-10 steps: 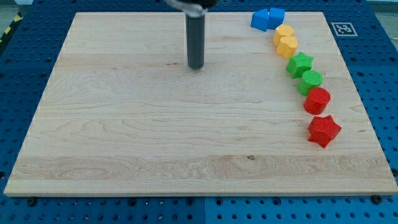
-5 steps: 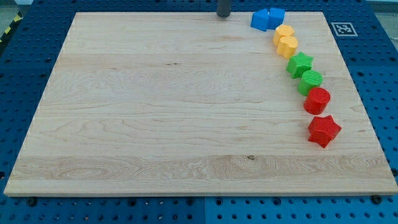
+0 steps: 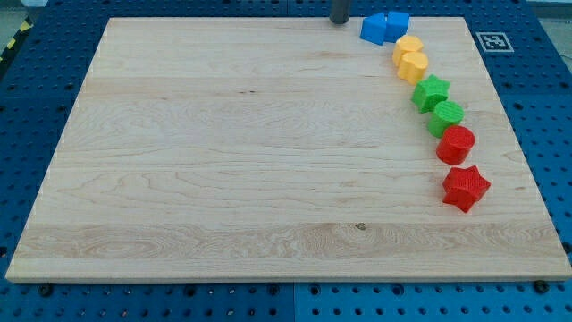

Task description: Push the blue cube towards down

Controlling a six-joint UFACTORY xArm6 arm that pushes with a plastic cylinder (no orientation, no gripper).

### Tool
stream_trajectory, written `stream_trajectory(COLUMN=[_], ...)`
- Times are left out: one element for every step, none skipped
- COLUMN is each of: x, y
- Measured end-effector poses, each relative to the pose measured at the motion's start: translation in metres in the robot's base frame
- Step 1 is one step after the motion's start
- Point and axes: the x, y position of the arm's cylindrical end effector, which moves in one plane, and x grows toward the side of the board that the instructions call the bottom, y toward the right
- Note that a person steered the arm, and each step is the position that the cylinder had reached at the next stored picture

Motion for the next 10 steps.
stream_trajectory(x=[-0.001, -0.001, 0.000, -0.002, 0.000, 0.000, 0.000, -0.001, -0.001, -0.001], y=[0.018, 0.031, 0.037, 0.046, 0.058, 0.059, 0.072, 0.079, 0.079, 0.080])
